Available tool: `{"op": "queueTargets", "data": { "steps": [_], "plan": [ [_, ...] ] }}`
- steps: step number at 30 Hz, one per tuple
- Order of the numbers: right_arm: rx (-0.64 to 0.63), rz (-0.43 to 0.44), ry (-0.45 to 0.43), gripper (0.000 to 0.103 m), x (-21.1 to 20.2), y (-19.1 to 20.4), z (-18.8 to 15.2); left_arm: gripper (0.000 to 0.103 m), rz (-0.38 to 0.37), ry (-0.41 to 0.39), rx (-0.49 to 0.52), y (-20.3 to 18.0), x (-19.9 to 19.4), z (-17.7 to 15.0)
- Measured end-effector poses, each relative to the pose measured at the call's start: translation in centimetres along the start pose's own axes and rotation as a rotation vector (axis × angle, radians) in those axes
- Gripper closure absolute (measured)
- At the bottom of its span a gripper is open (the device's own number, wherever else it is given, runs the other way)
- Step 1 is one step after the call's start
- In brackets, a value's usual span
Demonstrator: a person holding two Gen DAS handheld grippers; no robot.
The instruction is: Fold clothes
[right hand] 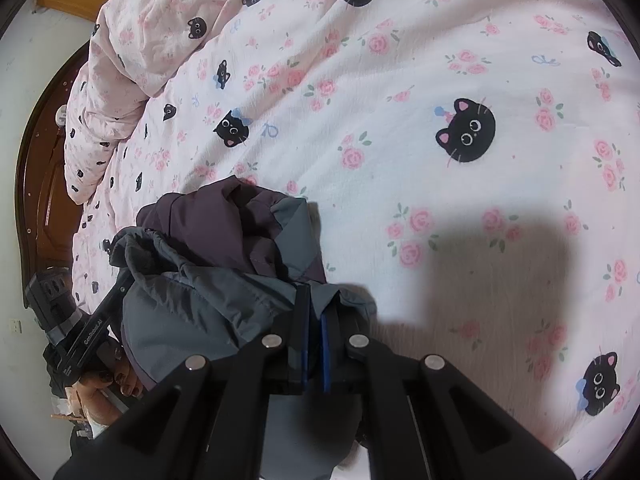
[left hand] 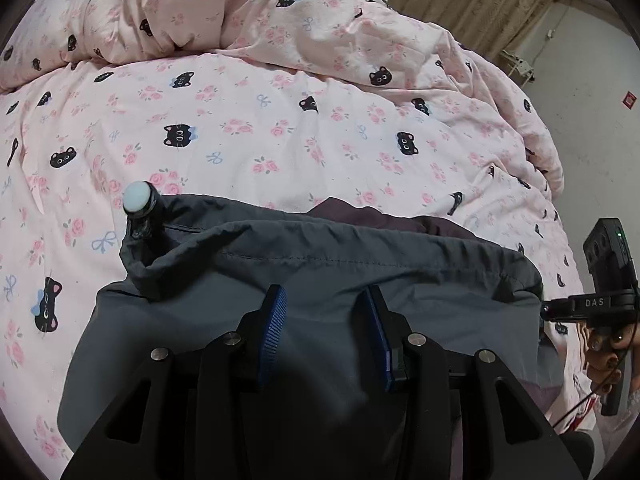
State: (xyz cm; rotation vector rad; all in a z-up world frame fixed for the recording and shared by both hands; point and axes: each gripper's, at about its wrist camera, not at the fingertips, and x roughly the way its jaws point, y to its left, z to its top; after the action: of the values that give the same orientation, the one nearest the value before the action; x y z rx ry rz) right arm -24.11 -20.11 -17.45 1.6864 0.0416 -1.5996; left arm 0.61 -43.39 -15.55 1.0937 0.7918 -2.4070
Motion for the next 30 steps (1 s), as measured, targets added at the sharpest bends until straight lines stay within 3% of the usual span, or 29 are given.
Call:
{"op": "queueTargets", "data": {
  "steps": [20, 30],
  "plan": [
    [0.094, 0.046, -0.004, 0.095, -1.4, -0.5, 0.5, 0.060, -0.008, 0.010, -0.017, 0.0, 0.3, 0.2],
    [0.136, 0.157, -0.073, 0.080, -4.3, -0.8, 0.8, 0.060, -0.010, 0.008, -0.021, 0.0, 0.3, 0.2]
  ]
}}
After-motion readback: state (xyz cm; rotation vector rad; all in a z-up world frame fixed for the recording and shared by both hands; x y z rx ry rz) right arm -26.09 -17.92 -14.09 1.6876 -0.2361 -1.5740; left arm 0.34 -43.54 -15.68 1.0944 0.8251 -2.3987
